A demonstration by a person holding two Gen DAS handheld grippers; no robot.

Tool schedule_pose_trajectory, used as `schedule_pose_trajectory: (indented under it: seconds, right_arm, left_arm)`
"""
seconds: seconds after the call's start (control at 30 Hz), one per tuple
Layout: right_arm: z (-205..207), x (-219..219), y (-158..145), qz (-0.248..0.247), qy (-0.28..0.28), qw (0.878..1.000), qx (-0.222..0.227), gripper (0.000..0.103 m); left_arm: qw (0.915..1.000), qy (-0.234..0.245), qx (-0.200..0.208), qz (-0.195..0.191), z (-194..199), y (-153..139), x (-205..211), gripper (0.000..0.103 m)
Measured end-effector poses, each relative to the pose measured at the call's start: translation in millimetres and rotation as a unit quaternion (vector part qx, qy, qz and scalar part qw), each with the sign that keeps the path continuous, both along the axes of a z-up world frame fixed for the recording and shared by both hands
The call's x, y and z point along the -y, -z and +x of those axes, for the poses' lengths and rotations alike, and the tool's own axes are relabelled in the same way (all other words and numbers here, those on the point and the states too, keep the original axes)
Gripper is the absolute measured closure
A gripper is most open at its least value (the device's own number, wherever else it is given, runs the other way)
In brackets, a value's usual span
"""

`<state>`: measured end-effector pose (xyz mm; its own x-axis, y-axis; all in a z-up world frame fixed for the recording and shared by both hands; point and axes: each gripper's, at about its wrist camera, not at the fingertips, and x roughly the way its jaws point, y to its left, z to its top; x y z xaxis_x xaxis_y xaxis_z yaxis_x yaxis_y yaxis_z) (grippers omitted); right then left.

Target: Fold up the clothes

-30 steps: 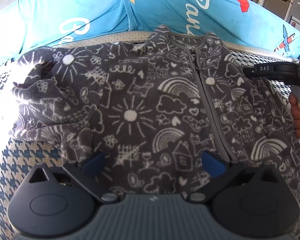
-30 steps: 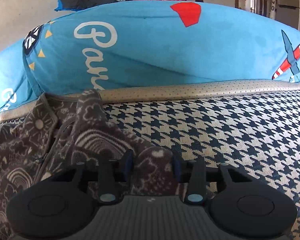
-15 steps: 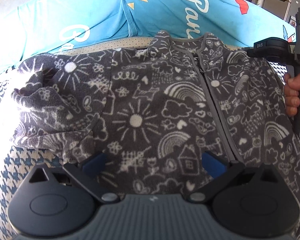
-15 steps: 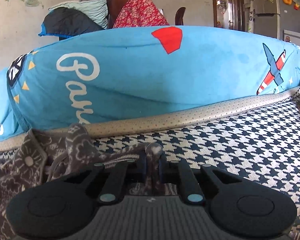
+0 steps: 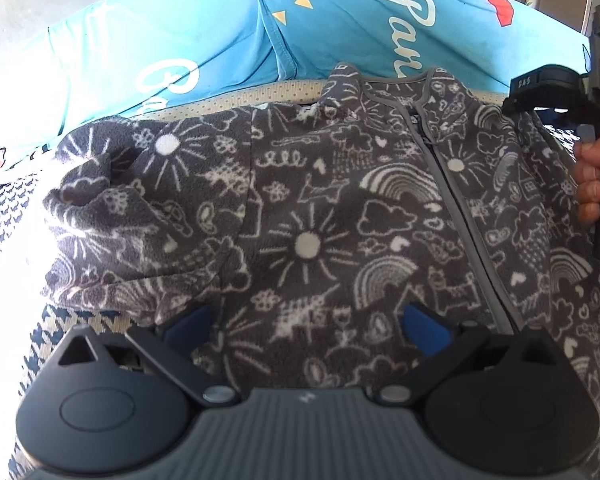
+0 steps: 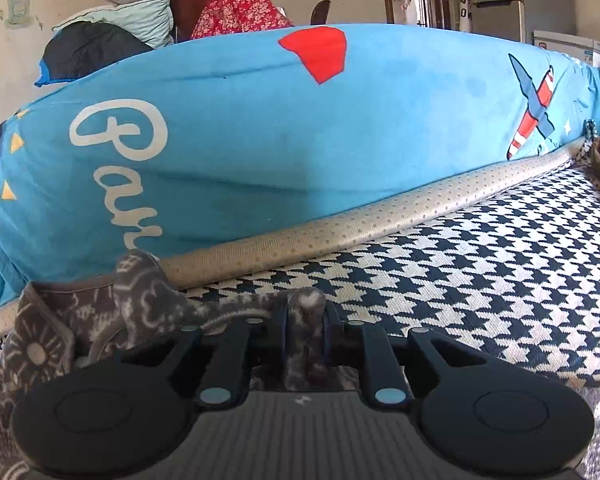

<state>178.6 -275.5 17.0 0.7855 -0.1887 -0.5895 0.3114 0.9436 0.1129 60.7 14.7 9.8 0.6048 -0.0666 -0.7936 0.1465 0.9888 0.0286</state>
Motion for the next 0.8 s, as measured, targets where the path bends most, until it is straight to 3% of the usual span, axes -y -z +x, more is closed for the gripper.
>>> schedule_pose_trajectory:
  seconds: [0.17, 0.33, 0.47, 0.57, 0.8]
  right_arm:
    - [-23.0, 5.5, -29.1, 0.027, 0.006, 0.998, 0.049, 0.060]
    - [-45.8, 5.1, -41.6, 0.027, 0.003, 0.999, 0.030, 0.060]
    - [-61.9, 7.8, -47.7, -0.018, -0.003, 1.000, 0.008, 0.060]
    - [-73.3, 27.0, -49.1, -0.029, -0.014, 0.999, 0.000, 0.060]
    - [-92.8, 82.1, -33.2, -0.043, 0.020, 0.998, -0.040, 0.060]
  left_arm:
    - [1.0000, 0.002, 0.004, 0.005, 0.1, -1.9, 0.2, 0.000]
    - [0.9999, -0.003, 0.009, -0.010, -1.3, -8.7, -6.0, 0.000]
    - [0.9998, -0.010, 0.015, -0.012, -3.5, -11.7, -9.8, 0.000]
    - [0.9996, -0.015, 0.012, -0.019, -3.1, -11.8, -12.1, 0.000]
    - [0.9997, -0.014, 0.010, -0.017, -2.3, -6.9, -8.3, 0.000]
